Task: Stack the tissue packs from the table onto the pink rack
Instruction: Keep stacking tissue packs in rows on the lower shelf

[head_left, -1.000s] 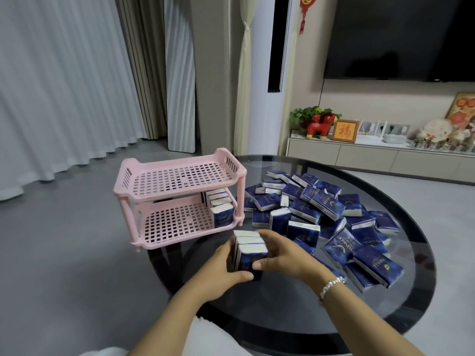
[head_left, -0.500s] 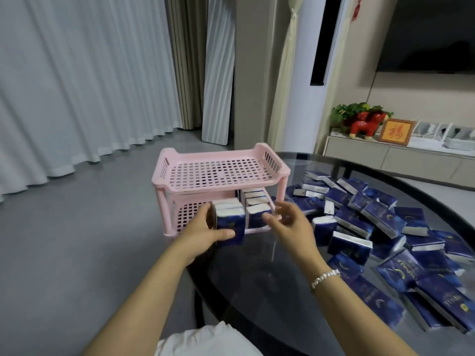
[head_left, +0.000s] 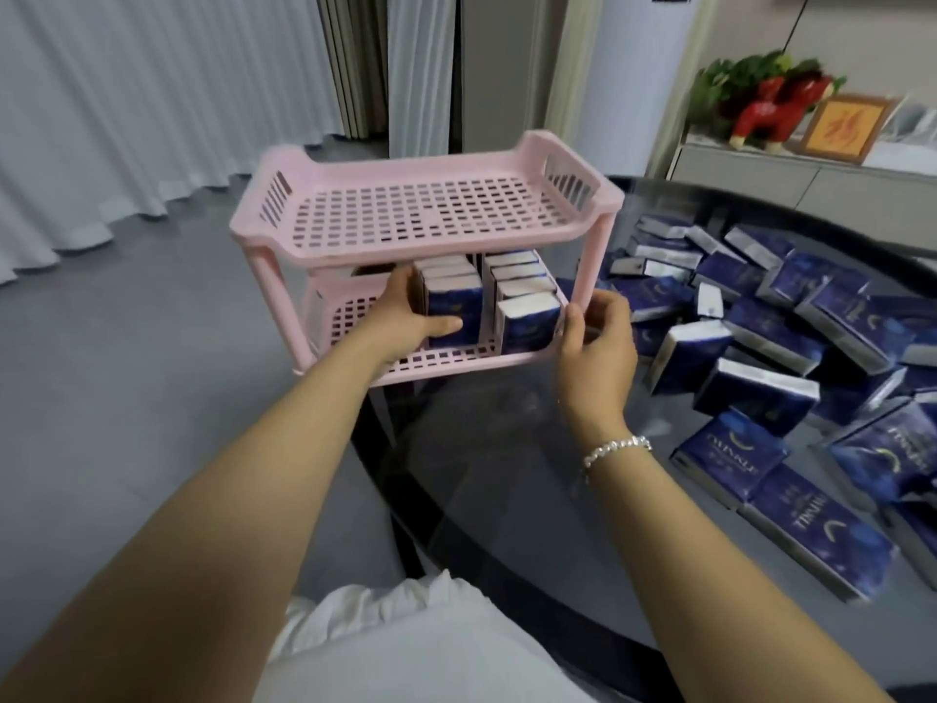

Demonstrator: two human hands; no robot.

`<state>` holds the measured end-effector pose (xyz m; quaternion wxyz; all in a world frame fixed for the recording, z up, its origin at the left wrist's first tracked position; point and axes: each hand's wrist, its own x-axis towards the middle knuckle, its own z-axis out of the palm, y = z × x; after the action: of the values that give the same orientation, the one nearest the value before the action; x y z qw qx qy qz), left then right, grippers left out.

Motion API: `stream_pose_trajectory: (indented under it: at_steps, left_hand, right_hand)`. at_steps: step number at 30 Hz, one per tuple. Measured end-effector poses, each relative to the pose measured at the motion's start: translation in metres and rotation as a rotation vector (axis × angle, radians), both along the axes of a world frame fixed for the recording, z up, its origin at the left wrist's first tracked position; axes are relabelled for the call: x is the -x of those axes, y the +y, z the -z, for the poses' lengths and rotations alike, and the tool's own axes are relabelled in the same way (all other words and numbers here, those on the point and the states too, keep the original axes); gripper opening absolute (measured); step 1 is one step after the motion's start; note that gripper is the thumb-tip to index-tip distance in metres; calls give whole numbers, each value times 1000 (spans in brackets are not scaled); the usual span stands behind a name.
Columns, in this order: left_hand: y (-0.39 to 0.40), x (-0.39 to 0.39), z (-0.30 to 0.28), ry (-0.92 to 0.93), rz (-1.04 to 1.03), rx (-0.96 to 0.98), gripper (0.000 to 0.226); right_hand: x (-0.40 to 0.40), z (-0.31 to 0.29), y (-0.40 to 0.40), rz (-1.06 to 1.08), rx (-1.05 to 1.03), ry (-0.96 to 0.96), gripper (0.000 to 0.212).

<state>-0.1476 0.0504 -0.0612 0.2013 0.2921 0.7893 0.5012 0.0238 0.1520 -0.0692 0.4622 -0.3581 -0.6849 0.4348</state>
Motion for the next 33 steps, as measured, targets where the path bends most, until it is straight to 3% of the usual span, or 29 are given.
stream_pose_trajectory:
  at_steps: [18, 33]
  left_hand:
    - [42, 7, 8, 176, -165, 76, 64]
    - [36, 0, -1, 85, -120, 7, 59]
  right_hand:
    - [4, 5, 4, -11, -91, -3, 16]
    - [3, 5, 4, -26, -41, 49, 14]
